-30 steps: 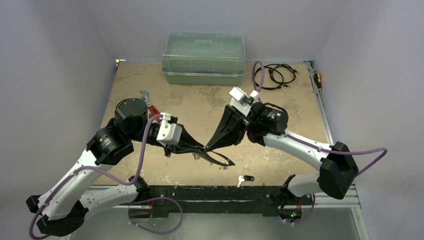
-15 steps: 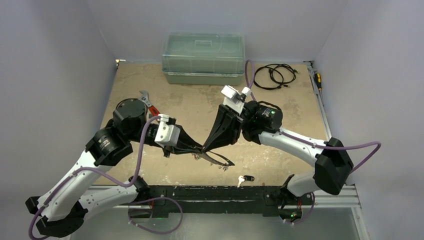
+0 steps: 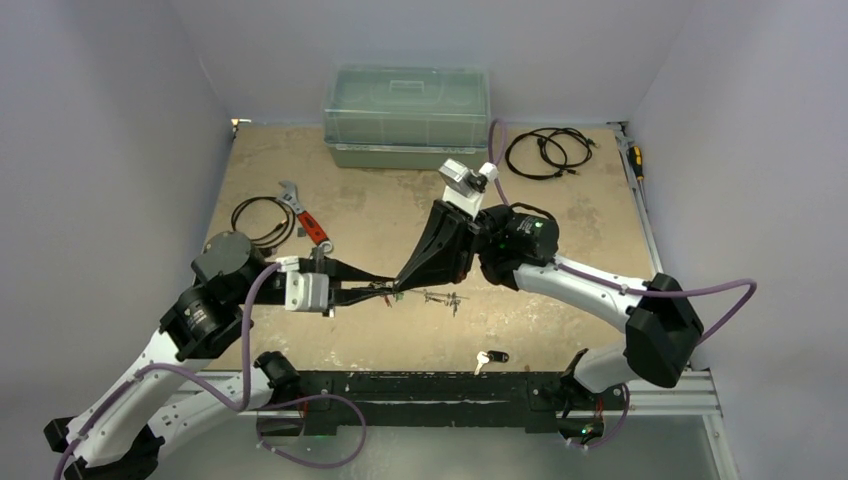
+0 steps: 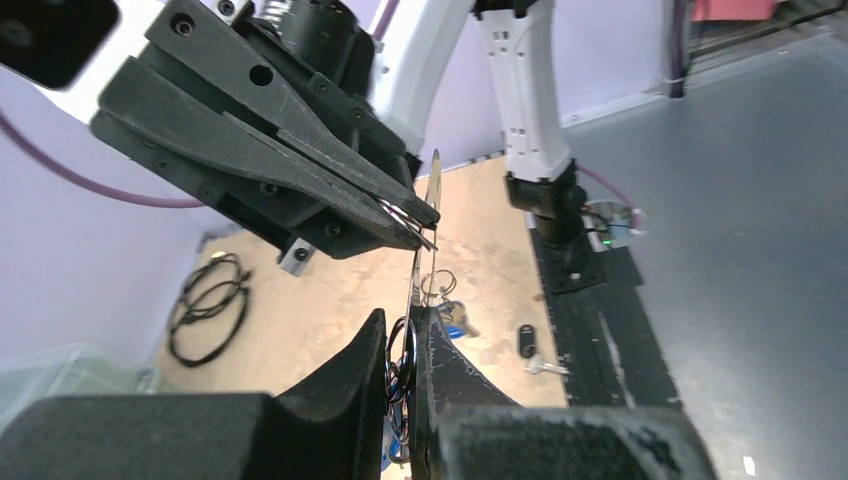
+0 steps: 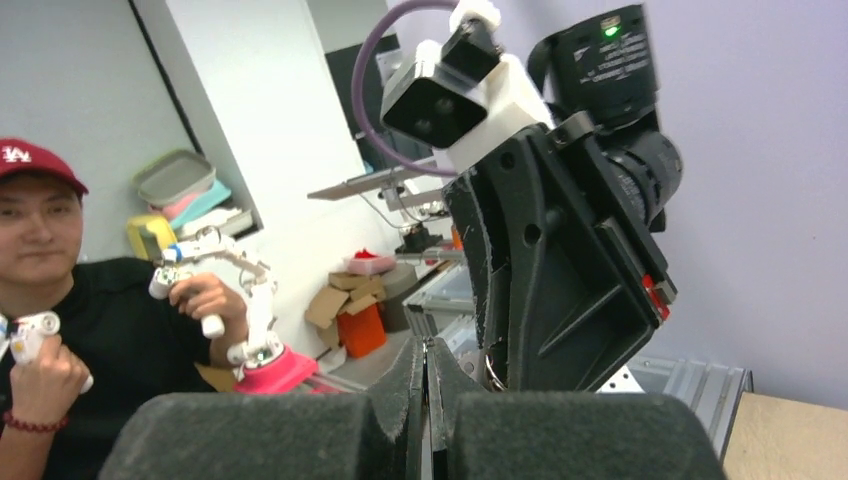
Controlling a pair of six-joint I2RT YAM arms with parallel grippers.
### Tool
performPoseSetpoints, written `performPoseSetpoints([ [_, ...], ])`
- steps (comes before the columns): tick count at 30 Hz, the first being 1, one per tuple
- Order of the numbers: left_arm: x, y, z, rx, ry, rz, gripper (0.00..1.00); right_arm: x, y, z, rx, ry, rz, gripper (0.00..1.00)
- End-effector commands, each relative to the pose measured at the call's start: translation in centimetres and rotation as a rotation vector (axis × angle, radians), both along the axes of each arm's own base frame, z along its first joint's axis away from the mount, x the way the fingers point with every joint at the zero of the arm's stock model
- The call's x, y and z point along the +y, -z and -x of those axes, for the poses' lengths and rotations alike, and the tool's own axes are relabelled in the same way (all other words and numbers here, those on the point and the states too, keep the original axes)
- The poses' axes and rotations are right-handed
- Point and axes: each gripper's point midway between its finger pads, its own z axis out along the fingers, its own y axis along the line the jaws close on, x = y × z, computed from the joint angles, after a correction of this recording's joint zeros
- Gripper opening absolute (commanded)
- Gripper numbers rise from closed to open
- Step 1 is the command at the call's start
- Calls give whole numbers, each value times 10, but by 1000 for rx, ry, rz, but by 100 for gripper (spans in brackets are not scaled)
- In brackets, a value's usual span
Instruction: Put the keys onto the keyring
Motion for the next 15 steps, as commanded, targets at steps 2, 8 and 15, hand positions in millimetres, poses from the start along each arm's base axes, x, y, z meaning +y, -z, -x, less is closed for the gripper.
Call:
performPoseSetpoints([
  [2,17,-39,-35,-205,-234,205,0,-32,-32,28,-83,-20,-291,0],
  [8,28,-45,-35,-240,-281,259,31,-30,-39,19,-21,9,-325,0],
  [15,30,-33,-31,-202,-274,233,48,-28,-47,9,17,57,-378,0],
])
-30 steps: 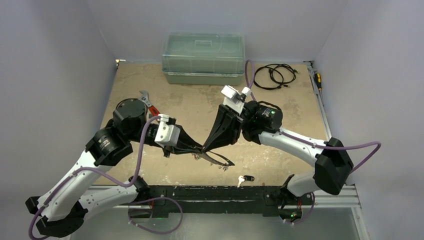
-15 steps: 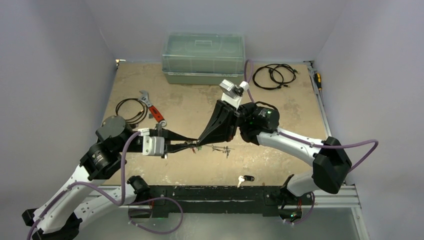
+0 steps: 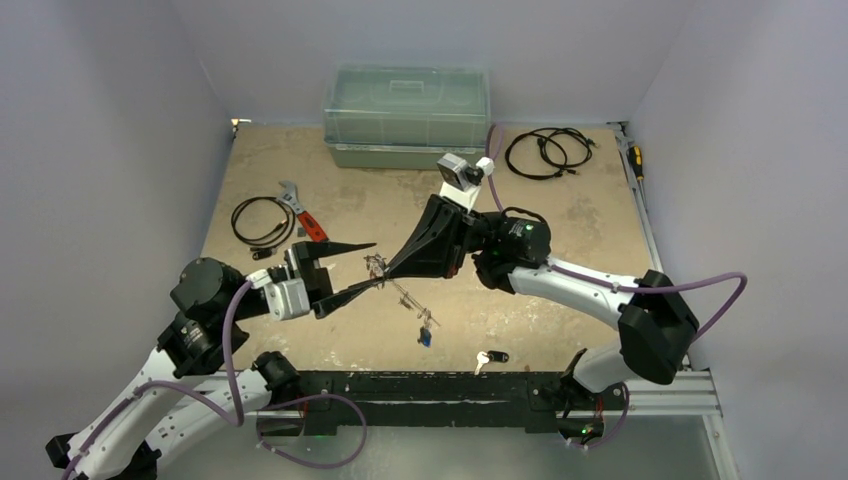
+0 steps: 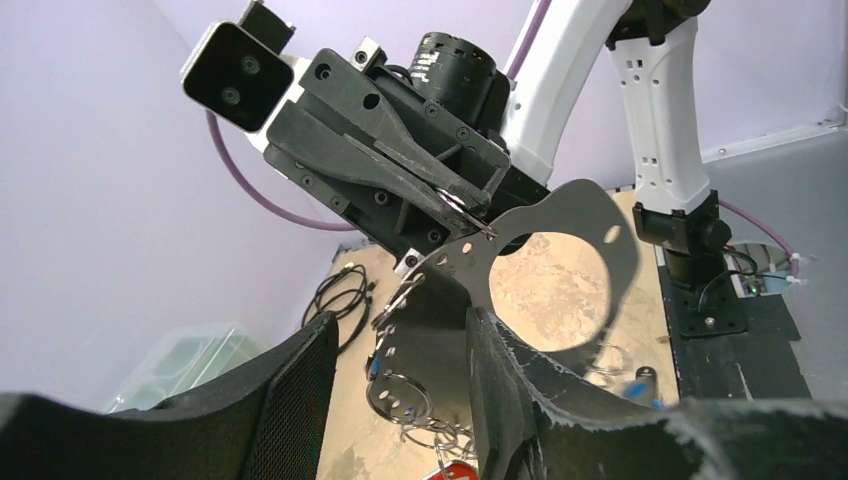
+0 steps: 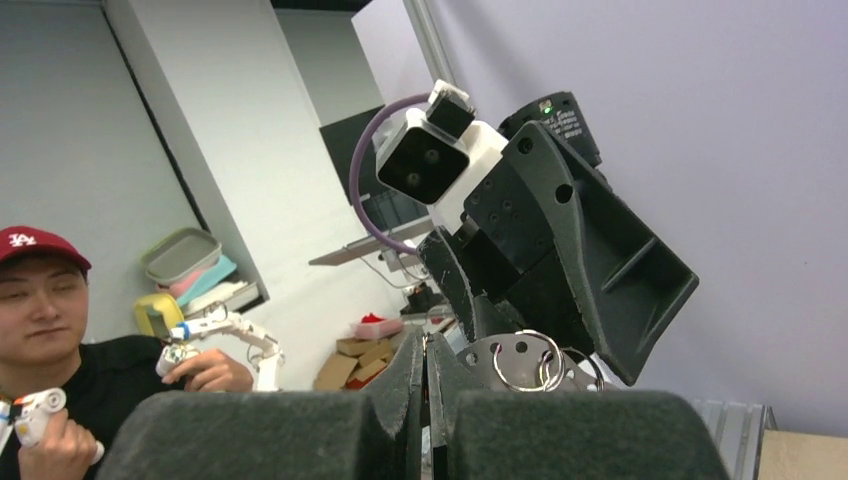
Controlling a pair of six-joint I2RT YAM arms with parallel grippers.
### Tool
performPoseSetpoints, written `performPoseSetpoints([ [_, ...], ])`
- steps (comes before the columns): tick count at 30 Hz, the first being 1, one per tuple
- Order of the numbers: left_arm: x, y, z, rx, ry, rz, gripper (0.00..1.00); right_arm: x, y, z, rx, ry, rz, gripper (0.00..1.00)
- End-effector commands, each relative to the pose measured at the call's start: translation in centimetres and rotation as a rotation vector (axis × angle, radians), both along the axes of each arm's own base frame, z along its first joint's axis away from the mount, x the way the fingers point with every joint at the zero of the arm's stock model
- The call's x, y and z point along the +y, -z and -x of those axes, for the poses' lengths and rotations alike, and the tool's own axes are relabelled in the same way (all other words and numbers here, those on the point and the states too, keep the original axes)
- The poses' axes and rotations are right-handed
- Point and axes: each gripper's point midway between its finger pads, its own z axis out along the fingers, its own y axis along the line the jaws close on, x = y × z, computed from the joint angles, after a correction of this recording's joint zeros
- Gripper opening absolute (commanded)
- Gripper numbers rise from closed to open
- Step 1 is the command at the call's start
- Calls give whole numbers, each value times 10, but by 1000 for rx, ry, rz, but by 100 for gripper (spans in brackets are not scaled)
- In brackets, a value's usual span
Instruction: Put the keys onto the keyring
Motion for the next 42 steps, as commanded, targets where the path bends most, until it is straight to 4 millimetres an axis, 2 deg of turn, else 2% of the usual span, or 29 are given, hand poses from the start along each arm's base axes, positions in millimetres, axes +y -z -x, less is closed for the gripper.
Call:
performPoseSetpoints([
  [1,8,-15,-2,-43,-42,58,48,-41,-37,26,-161,35,-326,0],
  [9,-1,-15,15,-29,75,57,49,-33,-37,14,-132,55,-330,0],
  [13,-5,-13,17,-21,102,47,67,-32,-35,16,-145,45,-319,0],
  [15,-6,-13,18,-14,117,44,70,-32,-34,17,-151,40,-312,0],
  [18,-9,-13,15,3,112,29,71,-31,-31,19,-164,26,-298,0],
  [23,-13,-11,3,37,75,19,64,-31,-26,27,-217,-4,-271,0],
  [28,-17,-16,8,56,118,31,52,-32,-19,31,-260,-6,-256,0],
  [31,-19,-14,11,73,144,21,41,-30,-16,29,-260,6,-257,0],
  [42,-11,-14,20,123,149,59,30,-32,-14,19,-271,72,-273,0],
])
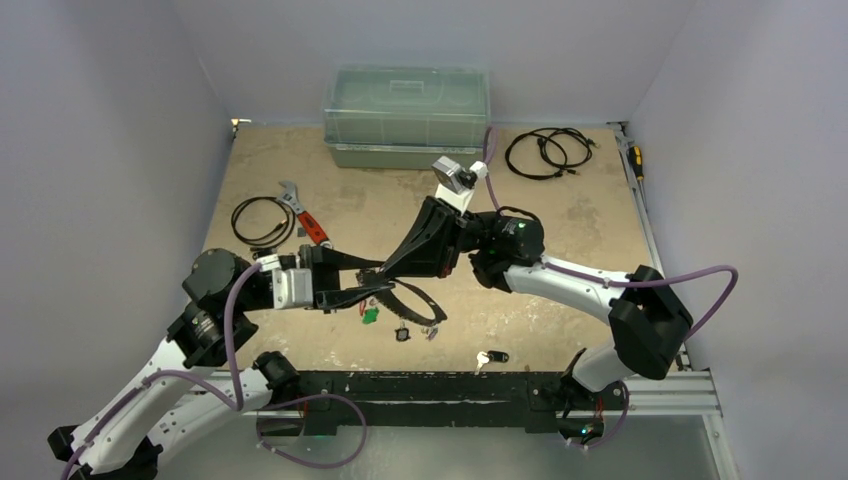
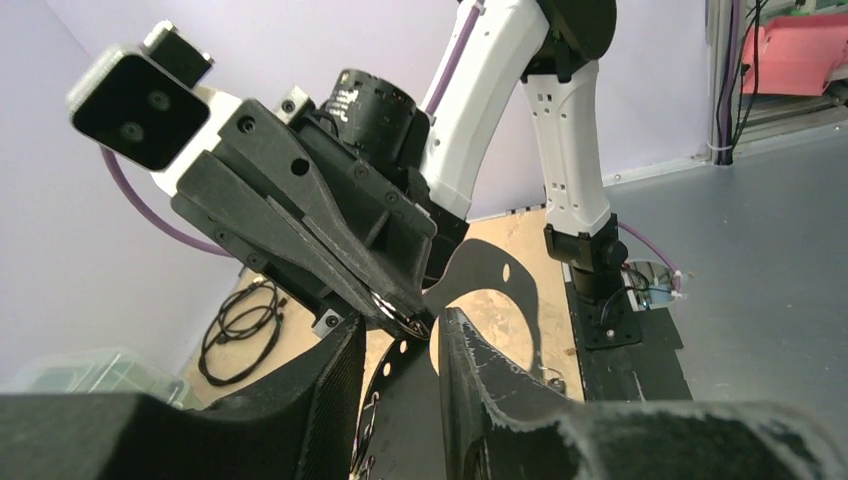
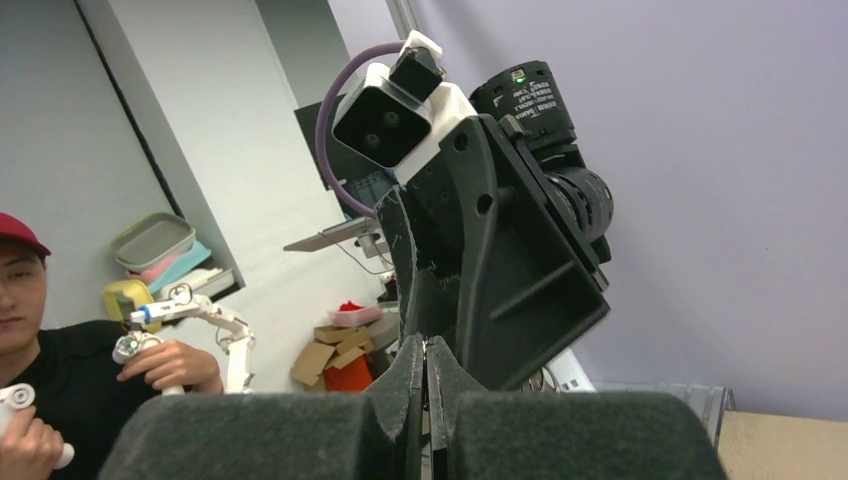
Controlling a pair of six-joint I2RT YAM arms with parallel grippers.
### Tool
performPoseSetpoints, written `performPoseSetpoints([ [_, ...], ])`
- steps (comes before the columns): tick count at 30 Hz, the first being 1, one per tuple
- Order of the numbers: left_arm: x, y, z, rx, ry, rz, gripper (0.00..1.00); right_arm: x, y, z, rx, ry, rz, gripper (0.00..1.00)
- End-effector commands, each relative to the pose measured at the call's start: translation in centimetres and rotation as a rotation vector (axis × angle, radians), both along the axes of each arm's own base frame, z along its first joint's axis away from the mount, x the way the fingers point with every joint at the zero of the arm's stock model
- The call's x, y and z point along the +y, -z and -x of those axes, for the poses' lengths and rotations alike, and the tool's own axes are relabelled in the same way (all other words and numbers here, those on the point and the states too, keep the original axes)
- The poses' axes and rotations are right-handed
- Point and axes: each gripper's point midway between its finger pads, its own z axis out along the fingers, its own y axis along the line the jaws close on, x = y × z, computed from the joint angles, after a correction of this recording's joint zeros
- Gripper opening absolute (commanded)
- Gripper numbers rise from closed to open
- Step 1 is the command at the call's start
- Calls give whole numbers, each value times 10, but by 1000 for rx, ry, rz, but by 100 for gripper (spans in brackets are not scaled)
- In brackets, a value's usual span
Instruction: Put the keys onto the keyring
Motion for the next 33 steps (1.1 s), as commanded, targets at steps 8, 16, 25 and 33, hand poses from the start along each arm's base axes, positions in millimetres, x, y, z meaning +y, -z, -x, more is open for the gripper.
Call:
performPoseSetpoints([
  [8,6,-28,3,42,-14,100,28,-42,-28,26,-239,64,-288,0],
  [16,0,-10,-5,90,-20,39,31,-46,-39,25,-227,81,-329,0],
  [25,-3,-6,-9,115,-28,35,35,-48,-41,24,-222,85,-339,0],
  [33,-2,-7,-13,127,-51,38,1,-48,-41,25,-225,86,-337,0],
])
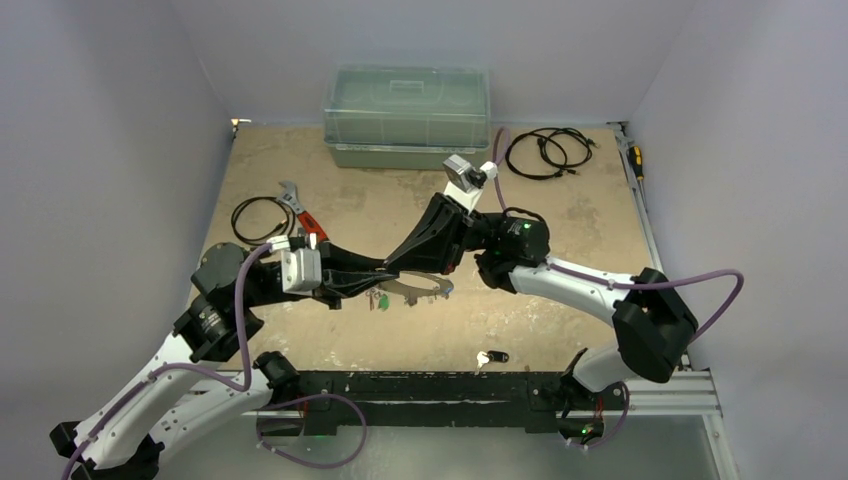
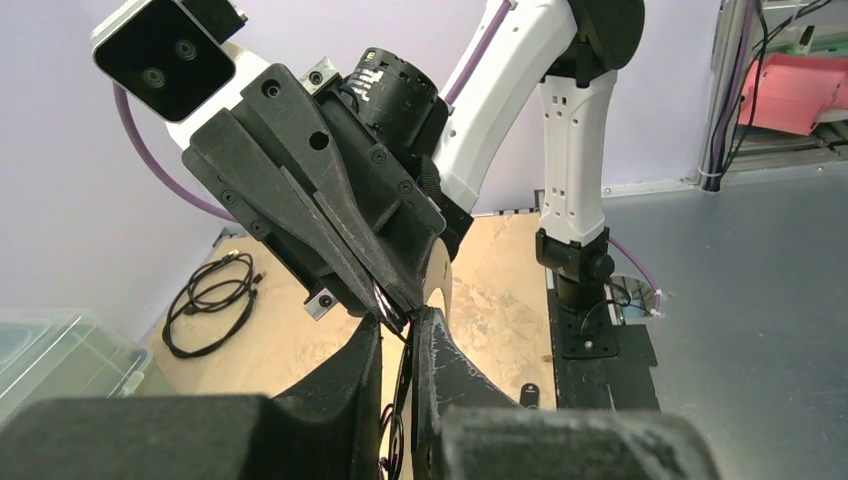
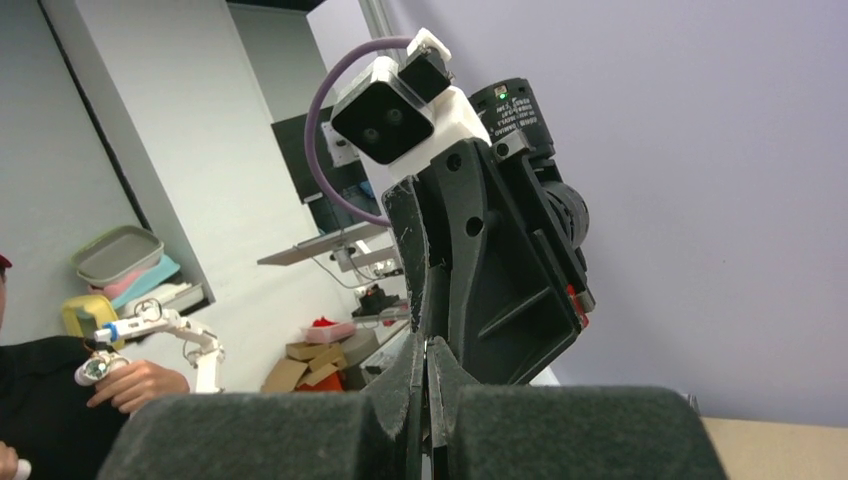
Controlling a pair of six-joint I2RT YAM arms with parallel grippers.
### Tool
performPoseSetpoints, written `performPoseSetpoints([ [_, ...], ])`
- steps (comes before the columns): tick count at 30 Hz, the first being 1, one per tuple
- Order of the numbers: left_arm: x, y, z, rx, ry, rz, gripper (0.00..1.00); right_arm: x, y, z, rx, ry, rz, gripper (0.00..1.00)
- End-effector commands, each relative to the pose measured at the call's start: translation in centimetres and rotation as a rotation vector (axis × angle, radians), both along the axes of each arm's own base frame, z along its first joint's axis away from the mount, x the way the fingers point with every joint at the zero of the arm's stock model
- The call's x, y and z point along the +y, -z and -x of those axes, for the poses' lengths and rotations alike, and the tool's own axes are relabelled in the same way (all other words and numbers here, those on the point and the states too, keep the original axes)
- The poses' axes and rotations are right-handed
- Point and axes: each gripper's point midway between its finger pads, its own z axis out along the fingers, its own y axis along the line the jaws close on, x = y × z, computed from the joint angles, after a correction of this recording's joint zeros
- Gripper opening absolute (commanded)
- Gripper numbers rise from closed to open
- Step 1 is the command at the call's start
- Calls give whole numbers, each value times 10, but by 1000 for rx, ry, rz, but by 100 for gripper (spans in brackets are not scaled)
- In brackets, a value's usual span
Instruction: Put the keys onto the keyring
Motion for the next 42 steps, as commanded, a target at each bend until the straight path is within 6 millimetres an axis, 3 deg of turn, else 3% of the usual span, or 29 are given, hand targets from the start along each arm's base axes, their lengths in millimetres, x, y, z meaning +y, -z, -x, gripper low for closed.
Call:
performPoseSetpoints([
  [1,3,-11,-5,-2,-38,29,0,-43,-41,35,-225,23,-302,0],
  [9,11,-18,-11,45,-106,67,0,-46,-36,25,-204,55,-283,0],
  [17,8,-12,-14,116,-108,24,0,-48,-25,5,-173,102,-242,35],
  [20,7,-7,-14,141,-110,-5,0,-52,-21,-2,-173,127,-228,42],
  [28,6,4,-11,153,-89,-46,0,-53,-8,-4,-249,110,-158,49],
  [35,-1,20,-9,196,-43,-121,0,-56,29,2,-441,36,10,52],
  [39,-5,43,-22,252,-91,-173,0,-68,34,-17,-414,126,32,53],
  [42,-7,64,-33,303,-136,-211,0,-73,36,-50,-334,265,85,53],
])
